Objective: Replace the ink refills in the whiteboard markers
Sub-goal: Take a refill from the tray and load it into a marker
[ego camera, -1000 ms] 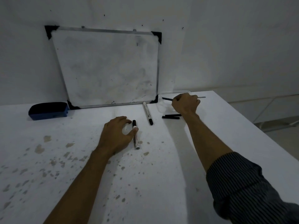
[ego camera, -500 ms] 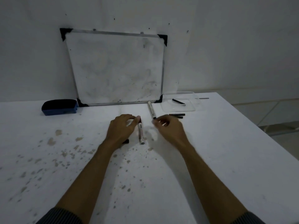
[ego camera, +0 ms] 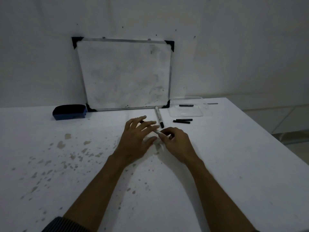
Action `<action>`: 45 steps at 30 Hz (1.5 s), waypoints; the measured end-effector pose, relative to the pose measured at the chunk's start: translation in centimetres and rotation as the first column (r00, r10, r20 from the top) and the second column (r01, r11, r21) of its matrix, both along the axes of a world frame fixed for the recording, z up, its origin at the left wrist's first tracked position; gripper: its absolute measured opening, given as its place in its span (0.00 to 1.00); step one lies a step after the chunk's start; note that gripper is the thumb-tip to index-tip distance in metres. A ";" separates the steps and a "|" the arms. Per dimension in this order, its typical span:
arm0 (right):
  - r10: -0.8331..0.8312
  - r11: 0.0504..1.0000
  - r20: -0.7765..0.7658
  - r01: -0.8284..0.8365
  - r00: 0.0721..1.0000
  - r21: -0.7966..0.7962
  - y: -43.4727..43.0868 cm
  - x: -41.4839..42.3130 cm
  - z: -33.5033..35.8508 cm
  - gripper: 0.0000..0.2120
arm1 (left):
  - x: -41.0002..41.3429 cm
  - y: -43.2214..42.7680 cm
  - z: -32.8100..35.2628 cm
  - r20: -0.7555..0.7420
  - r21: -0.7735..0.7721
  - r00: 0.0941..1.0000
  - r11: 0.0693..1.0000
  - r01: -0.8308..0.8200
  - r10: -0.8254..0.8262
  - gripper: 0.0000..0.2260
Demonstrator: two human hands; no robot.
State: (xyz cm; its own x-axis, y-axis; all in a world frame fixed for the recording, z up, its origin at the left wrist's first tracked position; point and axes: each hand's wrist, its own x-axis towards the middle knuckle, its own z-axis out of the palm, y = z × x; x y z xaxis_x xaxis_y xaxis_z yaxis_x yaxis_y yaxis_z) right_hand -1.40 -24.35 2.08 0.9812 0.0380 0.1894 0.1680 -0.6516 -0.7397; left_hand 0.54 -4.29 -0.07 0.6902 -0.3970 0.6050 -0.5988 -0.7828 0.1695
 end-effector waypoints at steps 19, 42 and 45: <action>-0.454 0.886 0.051 0.457 0.889 -0.079 -7.7 6.8 -1.4 0.10 | 0.0 -2.7 -0.7 0.047 -0.081 0.998 0.995 0.050 -0.047 0.13; 0.406 0.145 -0.179 0.130 0.896 0.981 2.5 0.7 -0.1 0.09 | -5.7 3.9 2.8 -0.486 -0.874 0.635 0.350 -0.338 -0.601 0.16; 0.396 0.218 -0.186 0.105 0.899 0.970 2.7 0.5 0.0 0.09 | -6.2 4.5 3.5 -0.553 -0.827 0.601 0.467 -0.312 -0.577 0.14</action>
State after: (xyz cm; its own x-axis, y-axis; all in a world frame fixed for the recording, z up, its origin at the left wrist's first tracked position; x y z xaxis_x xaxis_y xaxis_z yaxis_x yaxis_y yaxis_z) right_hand -0.89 -21.69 2.09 0.9668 0.2274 -0.1165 -0.2311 0.5842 -0.7780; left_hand -5.65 0.26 3.46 0.9839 -0.1785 0.0078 0.0090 0.0934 0.9956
